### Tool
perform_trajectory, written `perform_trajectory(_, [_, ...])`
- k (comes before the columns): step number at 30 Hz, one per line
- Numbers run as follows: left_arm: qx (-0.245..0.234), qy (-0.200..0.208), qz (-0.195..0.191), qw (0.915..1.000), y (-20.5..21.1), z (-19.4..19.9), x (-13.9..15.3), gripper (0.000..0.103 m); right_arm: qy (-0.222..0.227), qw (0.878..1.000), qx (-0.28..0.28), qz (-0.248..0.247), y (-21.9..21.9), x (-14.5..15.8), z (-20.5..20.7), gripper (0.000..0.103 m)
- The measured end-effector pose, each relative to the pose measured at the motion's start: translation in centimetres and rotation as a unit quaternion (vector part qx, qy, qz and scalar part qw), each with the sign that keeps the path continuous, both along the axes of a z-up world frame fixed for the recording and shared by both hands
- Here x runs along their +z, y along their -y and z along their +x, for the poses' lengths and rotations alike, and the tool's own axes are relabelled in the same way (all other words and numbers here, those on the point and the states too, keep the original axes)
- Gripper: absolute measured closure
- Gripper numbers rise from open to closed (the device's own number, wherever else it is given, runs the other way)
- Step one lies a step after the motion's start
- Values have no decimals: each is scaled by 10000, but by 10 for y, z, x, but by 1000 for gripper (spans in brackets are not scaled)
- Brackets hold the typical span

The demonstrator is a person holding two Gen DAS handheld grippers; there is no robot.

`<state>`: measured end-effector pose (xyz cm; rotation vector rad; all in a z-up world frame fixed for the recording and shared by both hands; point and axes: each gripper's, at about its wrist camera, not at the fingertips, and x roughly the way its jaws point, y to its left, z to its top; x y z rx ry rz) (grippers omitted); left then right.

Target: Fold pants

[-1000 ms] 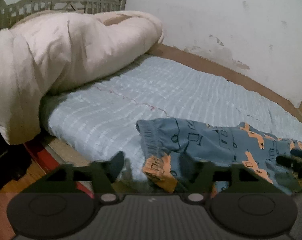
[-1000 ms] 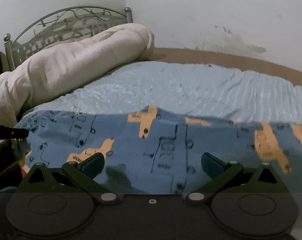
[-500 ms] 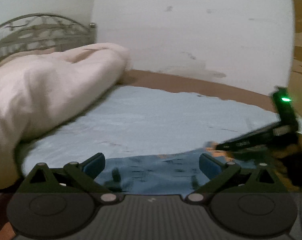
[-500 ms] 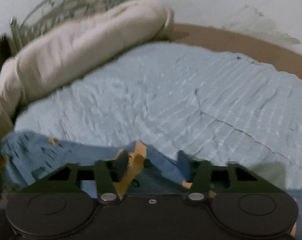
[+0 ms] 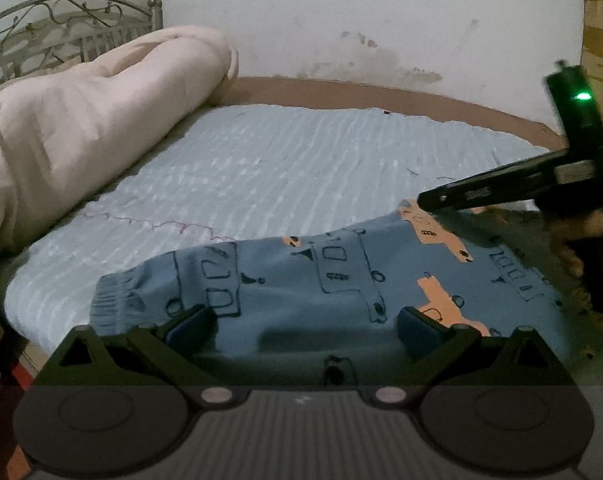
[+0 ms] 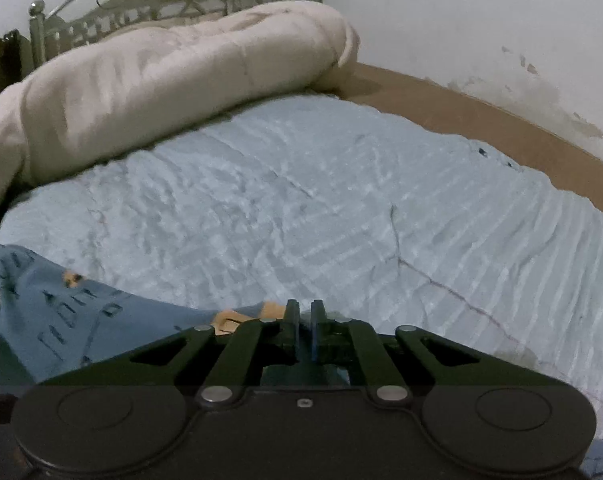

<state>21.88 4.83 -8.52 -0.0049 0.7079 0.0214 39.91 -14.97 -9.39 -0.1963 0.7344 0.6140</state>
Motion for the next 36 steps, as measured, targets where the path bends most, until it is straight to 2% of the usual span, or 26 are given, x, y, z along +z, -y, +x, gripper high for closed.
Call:
perform_trajectory(2, [-44, 55, -75, 9999, -2, -2, 4, 1, -42, 9997, -70, 230, 12, 2, -2, 67])
perform_trajectory(5, [-107, 155, -123, 9997, 5, -4, 13, 1, 13, 9985, -140, 524, 47, 14, -9, 49])
perform_trajectory(7, [-207, 224, -195, 9993, 14, -3, 18, 1, 60, 9979, -246, 593, 78, 22, -13, 45])
perform_trajectory(12, [-432, 224, -226, 9986, 46, 5, 18, 1, -216, 9977, -400, 505, 145, 20, -19, 45])
perform_trajectory(16, [-552, 246, -8, 9982, 58, 14, 9, 1, -234, 9992, -287, 130, 142, 0, -25, 45])
perform_trajectory(18, [-481, 196, 146, 9985, 53, 21, 2, 1, -138, 9991, -413, 16, 136, -10, -22, 45])
perform_trajectory(19, [-388, 171, 239, 9988, 48, 25, -2, 1, -34, 9981, -617, -16, 136, -15, -17, 45])
perform_trajectory(21, [-91, 34, 374, 9993, 31, 35, -6, 1, 66, 9954, -956, 38, 143, -21, -8, 37])
perform_trajectory(23, [216, 57, 285, 9993, 10, 36, -2, 1, 236, 9912, -1294, 110, 152, -20, -8, 42])
perform_trajectory(25, [500, 193, 109, 9985, -8, 33, 4, 1, 407, 9877, -1500, 162, 165, -14, -16, 40])
perform_trajectory(27, [760, 106, 148, 9969, -20, 36, 1, 1, 388, 9860, -1521, 566, 183, -4, -33, 26])
perform_trajectory(29, [1058, -11, 477, 9932, -26, 41, -6, 1, 357, 9852, -1511, 720, 196, 0, -54, 13])
perform_trajectory(32, [1369, -79, 1010, 9854, -34, 46, -18, 0, 315, 9842, -1638, 589, 210, -6, -80, 7])
perform_trajectory(34, [1360, -170, 836, 9870, -44, 47, -19, 0, 281, 9798, -1933, 431, 220, -15, -91, 7])
perform_trajectory(36, [1473, -149, 666, 9867, -49, 44, -10, 1, 263, 9723, -2266, 515, 239, -22, -100, 6])
